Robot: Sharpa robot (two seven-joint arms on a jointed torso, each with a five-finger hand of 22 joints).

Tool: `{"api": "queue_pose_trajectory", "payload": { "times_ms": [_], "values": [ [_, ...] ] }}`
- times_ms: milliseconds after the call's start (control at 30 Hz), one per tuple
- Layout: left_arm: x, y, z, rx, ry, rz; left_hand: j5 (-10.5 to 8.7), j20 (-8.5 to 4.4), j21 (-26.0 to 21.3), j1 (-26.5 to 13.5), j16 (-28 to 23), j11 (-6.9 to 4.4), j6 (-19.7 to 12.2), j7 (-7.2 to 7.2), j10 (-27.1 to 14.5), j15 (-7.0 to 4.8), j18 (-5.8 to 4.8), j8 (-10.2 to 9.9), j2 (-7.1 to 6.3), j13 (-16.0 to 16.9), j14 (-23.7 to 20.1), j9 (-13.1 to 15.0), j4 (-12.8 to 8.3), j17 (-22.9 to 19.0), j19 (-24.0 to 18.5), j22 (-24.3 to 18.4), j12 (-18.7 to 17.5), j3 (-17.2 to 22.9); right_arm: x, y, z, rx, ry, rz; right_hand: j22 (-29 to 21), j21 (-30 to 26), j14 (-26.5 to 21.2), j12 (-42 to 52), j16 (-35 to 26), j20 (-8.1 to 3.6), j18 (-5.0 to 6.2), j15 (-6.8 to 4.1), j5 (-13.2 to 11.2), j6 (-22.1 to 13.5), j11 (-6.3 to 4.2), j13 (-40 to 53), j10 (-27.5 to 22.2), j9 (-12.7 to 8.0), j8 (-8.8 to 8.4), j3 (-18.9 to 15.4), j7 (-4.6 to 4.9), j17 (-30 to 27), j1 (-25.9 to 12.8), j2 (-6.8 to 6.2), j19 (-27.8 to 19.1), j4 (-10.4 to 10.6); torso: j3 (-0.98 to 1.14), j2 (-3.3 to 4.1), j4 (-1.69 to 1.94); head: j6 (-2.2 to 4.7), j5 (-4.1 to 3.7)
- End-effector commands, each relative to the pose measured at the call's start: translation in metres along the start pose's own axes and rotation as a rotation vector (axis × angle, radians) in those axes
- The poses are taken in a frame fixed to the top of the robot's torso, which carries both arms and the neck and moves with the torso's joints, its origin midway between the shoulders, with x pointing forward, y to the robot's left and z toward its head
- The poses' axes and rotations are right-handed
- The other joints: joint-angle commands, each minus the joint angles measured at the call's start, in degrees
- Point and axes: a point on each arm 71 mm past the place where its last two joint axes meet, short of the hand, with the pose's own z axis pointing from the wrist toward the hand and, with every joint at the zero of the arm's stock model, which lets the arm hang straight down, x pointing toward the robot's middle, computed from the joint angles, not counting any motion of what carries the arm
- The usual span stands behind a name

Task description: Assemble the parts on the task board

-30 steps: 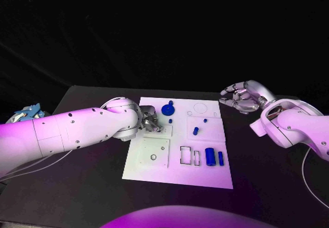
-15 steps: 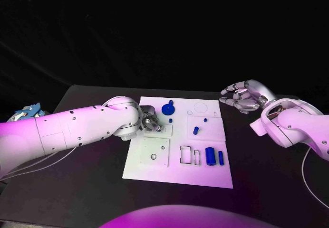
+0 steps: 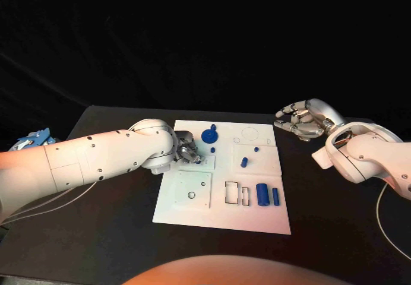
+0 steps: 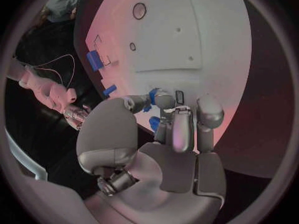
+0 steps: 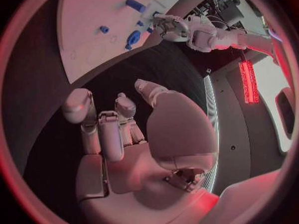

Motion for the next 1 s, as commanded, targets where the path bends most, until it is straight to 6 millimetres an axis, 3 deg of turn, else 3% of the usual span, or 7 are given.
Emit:
{"api": "queue_pose_trajectory", "payload": {
  "times_ms": [33,367,500,533,633,1000],
  "values": [
    [0.0075,0.0043,0.0023,-0.025,0.049,0.013,0.15,-0.17,0.28,-0.5,0.2,-0.12,0.12,-0.18,0.32,-0.52,-0.91,-0.35,0.1,-0.06,3.16,-0.07,-4.39,3.16,0.33,0.02,0.4,3.93,0.0,0.0001,0.0,-0.004,0.0,0.0,-0.05,-0.32,3.27,-0.22,-0.31,-0.06,1.16,-0.3,0.2,-0.16,-0.14,0.0,-0.11,-0.05,0.34,0.07,-0.09,5.59,-0.4,-0.03,-0.26,0.29,0.0,-0.03,-0.01,-0.01,0.01],
    [0.0067,0.0056,0.0032,-0.03,0.049,0.013,0.14,-0.22,0.33,-1.41,0.2,-0.17,0.27,-0.25,0.3,-0.56,-0.95,-0.35,-0.21,-0.3,3.16,-0.26,-3.34,3.19,0.44,0.23,0.65,2.38,-0.0004,-0.0001,-0.0002,-0.005,-0.002,-0.002,-0.03,-0.32,3.26,-0.24,-0.33,-0.07,1.15,-0.31,0.2,-0.18,-0.14,-0.05,-0.12,-0.06,0.38,0.03,-0.09,5.54,-0.43,-0.05,-0.24,0.36,-0.05,-0.01,0.02,0.03,-0.02],
    [0.0065,0.0061,0.0034,-0.032,0.051,0.014,0.15,-0.24,0.34,-2.16,0.19,-0.21,0.5,-0.3,0.26,-0.59,-0.97,-0.31,-0.6,-0.6,3.16,-0.43,-2.26,3.19,0.49,0.32,0.85,0.33,-0.0006,-0.0001,-0.0003,-0.006,-0.003,-0.004,-0.03,-0.32,3.26,-0.24,-0.33,-0.07,1.15,-0.31,0.2,-0.18,-0.14,-0.05,-0.12,-0.06,0.38,0.03,-0.09,5.54,-0.43,-0.05,-0.24,0.36,-0.06,-0.01,0.02,0.03,-0.04],
    [0.0065,0.0064,0.0035,-0.032,0.052,0.015,0.14,-0.27,0.42,-2.56,0.18,-0.28,0.85,-0.4,0.86,-0.62,-1.01,-0.18,-0.82,1.29,3.16,-0.51,-1.46,3.18,0.61,0.55,2.07,-1.18,-0.0007,-0.0001,-0.0003,-0.006,-0.003,-0.004,-0.05,-0.35,3.25,-0.27,-0.36,-0.07,1.15,-0.31,0.19,-0.19,-0.14,-0.1,-0.16,-0.07,0.39,0.01,-0.09,5.49,-0.47,-0.06,-0.25,0.4,-0.05,0.0,0.03,0.03,-0.03],
    [0.0063,0.0067,0.0037,-0.034,0.052,0.015,0.16,-0.31,0.42,-2.65,0.19,-0.33,0.95,-0.48,0.83,-0.67,-1.01,-0.19,-0.96,1.28,3.17,-0.64,-0.88,3.2,0.64,0.59,2.25,-2.39,-0.0009,-0.0002,-0.0004,-0.007,-0.004,-0.004,-0.09,-0.42,3.25,-0.31,-0.36,-0.07,1.16,-0.3,0.16,-0.21,-0.13,-0.16,-0.19,-0.1,0.43,-0.06,-0.09,5.5,-0.62,-0.04,-0.26,0.6,-0.05,0.0,0.05,0.02,-0.02],
    [0.0057,0.0076,0.0039,-0.036,0.049,0.013,0.16,-0.39,0.4,-2.55,0.17,-0.39,1.03,-0.54,0.7,-0.74,-1.01,-0.31,-0.73,1.1,3.17,-0.94,0.61,3.19,0.65,0.62,2.53,-4.68,-0.0013,-0.0005,-0.0004,-0.007,-0.007,-0.006,-0.09,-0.42,3.25,-0.31,-0.36,-0.07,1.16,-0.3,0.16,-0.21,-0.13,-0.16,-0.19,-0.1,0.43,-0.06,-0.09,5.5,-0.62,-0.04,-0.26,0.6,-0.05,-0.01,0.0,-0.01,-0.01]
  ]
}}
